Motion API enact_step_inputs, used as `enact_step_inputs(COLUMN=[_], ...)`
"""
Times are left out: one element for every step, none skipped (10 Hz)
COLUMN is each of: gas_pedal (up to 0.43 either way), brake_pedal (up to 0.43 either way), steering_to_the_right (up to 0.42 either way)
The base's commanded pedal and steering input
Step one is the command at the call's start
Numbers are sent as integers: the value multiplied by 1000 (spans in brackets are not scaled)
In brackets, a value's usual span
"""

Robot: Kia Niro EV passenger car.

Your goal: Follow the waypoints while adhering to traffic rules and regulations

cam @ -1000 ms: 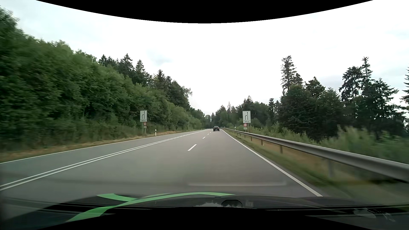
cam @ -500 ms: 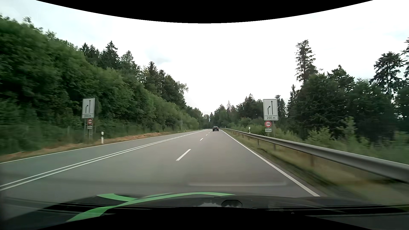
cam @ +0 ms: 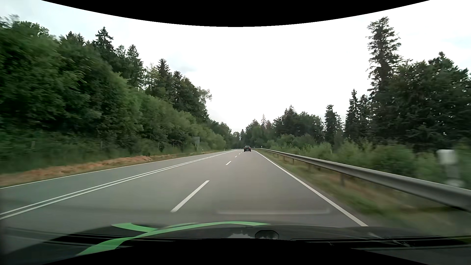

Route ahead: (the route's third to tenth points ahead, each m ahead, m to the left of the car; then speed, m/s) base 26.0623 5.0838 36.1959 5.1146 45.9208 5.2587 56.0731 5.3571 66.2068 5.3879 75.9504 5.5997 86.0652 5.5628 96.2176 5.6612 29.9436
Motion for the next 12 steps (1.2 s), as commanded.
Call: enact_step_inputs(gas_pedal=[260,260,268,280,287,311,311,311,299,260,248,248], brake_pedal=[0,0,0,0,0,0,0,0,0,0,0,0], steering_to_the_right=[1,1,0,0,-1,-2,-2,-1,-2,-1,-2,-2])
